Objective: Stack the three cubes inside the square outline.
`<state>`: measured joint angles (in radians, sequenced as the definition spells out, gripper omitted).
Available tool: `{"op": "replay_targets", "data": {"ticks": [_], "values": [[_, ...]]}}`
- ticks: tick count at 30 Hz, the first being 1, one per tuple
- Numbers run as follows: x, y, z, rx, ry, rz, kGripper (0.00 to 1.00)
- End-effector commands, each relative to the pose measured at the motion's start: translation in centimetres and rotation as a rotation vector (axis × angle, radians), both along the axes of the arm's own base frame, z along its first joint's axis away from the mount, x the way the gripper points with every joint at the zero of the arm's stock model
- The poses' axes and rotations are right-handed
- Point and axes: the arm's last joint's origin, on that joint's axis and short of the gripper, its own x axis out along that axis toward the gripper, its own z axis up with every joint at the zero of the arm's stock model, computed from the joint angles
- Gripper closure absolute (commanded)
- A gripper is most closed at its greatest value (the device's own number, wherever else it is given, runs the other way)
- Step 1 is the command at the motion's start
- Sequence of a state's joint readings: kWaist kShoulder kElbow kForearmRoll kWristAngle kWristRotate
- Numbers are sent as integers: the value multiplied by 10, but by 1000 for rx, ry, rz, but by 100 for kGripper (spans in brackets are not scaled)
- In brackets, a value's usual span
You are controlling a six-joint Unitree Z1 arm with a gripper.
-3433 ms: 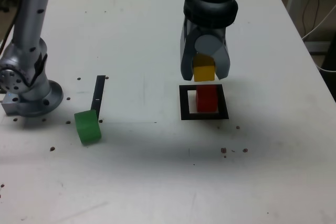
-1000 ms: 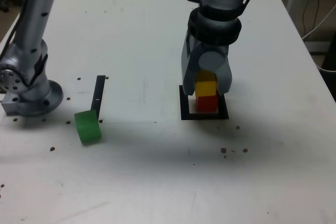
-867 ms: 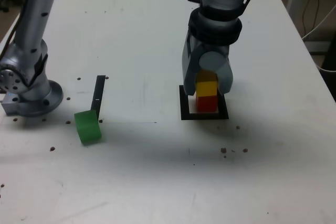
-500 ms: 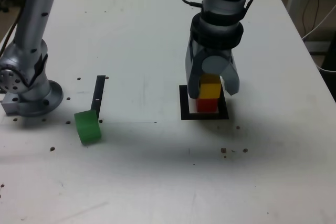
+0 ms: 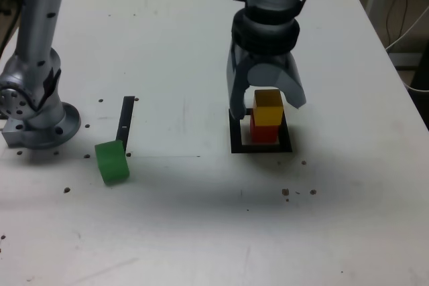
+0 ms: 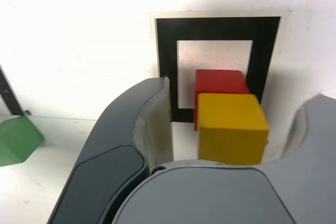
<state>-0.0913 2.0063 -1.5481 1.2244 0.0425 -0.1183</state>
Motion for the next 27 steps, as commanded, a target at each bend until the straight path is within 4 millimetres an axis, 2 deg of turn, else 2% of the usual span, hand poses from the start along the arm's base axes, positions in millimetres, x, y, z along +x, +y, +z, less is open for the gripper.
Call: {"op": "replay_targets", "data": {"ticks": [1, 7, 17, 23, 27], "values": [[-8, 2, 9, 2, -14, 3, 1], [-38, 3, 24, 5, 13, -7, 0], [-103, -9, 19, 8, 86, -41, 1], [-149, -22, 27, -24, 100, -55, 1], [-179, -28, 22, -59, 144, -50, 1]]}}
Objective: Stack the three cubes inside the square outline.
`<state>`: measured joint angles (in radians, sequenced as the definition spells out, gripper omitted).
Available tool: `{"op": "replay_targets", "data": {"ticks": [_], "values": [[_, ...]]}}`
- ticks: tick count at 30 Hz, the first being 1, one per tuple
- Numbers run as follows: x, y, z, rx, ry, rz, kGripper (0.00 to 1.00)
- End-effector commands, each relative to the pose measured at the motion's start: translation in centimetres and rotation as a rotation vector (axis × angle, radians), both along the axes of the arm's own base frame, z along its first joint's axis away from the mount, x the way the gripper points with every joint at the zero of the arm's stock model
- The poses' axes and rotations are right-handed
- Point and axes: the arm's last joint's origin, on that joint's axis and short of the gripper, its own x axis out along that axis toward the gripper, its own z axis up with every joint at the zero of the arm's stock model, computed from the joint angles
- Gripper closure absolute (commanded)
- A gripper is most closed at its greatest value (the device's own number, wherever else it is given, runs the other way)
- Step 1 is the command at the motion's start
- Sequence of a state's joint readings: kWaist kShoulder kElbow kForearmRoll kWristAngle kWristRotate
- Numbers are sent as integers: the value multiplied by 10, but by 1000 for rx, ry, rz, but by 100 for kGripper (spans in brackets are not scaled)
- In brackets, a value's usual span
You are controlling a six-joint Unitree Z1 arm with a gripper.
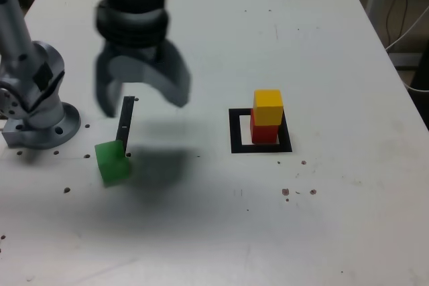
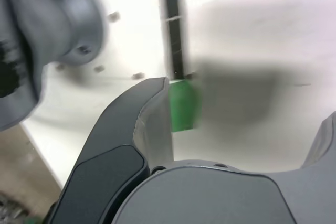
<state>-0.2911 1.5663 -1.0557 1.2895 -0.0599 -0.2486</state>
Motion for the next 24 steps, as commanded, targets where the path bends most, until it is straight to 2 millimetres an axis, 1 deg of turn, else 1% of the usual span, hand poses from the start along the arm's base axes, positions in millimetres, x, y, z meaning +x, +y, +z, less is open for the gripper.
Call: {"op": "replay_targets", "data": {"ticks": [1, 4, 7, 13, 18, 24], "values": [[-12, -3, -6, -6, 32, 9, 1], [-27, -8, -20, -3, 78, 24, 1], [-37, -11, -32, 7, 88, 41, 1], [-52, -16, -43, 52, 84, 120, 2], [-53, -22, -47, 78, 51, 175, 1], [-50, -24, -52, 93, 21, 220, 1]]}}
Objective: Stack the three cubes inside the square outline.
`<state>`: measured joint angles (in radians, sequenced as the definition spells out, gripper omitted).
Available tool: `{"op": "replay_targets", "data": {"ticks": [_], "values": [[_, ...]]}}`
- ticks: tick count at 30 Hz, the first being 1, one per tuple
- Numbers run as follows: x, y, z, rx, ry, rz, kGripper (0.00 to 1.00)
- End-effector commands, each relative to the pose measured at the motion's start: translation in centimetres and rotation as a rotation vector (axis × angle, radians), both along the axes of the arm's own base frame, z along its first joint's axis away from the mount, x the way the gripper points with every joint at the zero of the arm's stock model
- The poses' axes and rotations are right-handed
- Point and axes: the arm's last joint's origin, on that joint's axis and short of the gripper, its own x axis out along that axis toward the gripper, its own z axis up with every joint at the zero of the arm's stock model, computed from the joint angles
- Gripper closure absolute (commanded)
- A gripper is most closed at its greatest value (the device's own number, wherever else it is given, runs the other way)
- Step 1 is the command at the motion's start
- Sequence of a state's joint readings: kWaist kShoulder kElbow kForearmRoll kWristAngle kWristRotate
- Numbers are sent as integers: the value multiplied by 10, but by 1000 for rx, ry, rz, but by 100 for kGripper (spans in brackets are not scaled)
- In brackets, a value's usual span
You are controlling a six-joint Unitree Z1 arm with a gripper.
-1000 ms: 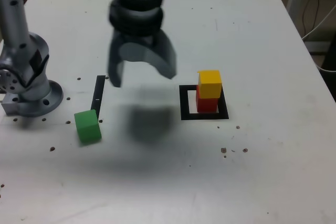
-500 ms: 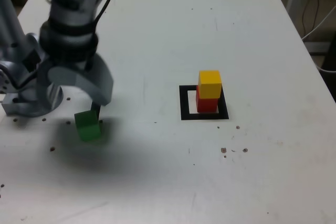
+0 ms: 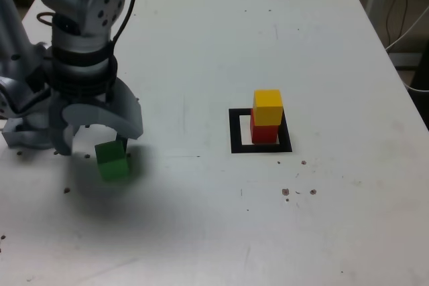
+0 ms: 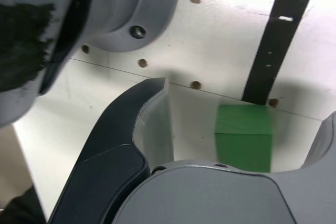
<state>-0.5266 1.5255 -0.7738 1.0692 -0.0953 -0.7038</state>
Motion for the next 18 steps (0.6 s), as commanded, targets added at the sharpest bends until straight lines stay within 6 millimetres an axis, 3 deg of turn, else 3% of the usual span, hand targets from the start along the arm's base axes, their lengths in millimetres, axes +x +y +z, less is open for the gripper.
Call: {"op": "replay_targets", "data": {"ticks": [1, 18], "values": [[2, -1, -3, 2, -5, 9, 1], [10, -27, -13, -119, -9, -61, 14]]}}
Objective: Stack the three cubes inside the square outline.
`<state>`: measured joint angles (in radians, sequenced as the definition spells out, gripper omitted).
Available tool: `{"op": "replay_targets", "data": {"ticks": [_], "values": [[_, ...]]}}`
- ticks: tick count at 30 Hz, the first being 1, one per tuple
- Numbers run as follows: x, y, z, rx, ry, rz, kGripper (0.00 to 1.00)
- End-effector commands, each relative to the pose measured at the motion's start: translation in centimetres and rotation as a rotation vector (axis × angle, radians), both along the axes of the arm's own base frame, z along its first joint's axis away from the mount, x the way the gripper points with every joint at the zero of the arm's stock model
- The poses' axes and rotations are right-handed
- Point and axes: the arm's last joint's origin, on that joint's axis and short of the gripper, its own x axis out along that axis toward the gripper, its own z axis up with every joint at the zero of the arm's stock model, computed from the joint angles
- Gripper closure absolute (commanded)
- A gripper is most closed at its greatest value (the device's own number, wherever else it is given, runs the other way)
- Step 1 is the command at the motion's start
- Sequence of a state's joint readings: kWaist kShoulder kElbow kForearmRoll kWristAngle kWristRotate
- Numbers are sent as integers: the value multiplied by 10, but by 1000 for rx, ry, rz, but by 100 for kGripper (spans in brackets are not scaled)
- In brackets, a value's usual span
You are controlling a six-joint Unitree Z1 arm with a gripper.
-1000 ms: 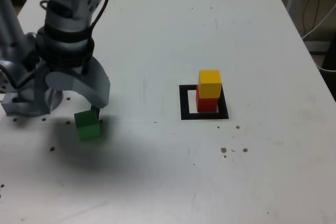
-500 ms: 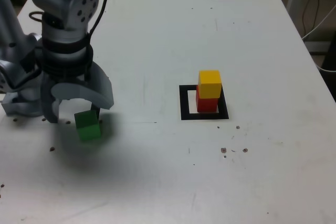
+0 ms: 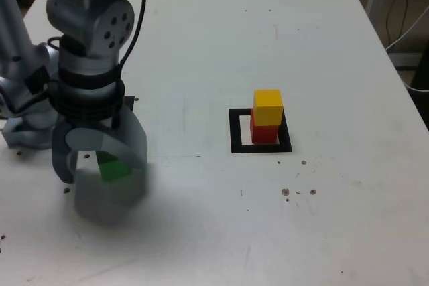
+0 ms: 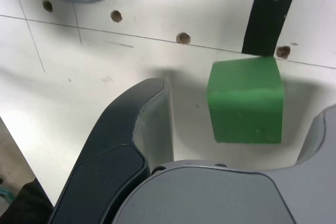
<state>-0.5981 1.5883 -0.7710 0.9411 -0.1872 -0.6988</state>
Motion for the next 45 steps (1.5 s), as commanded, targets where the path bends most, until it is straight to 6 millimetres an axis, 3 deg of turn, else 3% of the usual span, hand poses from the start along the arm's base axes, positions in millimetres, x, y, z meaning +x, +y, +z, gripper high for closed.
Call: {"op": "replay_targets", "data": {"ticks": [1, 7, 16, 21, 26, 31, 38, 45], "values": [[1, -2, 0, -9, -5, -4, 15], [4, 3, -4, 37, -17, 18, 24], [11, 11, -11, 93, -40, 30, 27], [14, 14, -14, 106, -13, 29, 40], [16, 13, -13, 79, -2, 5, 46], [17, 12, -12, 61, 6, -23, 61], [24, 10, -1, 23, -15, -101, 80], [37, 11, 19, 41, -24, -140, 86]]}}
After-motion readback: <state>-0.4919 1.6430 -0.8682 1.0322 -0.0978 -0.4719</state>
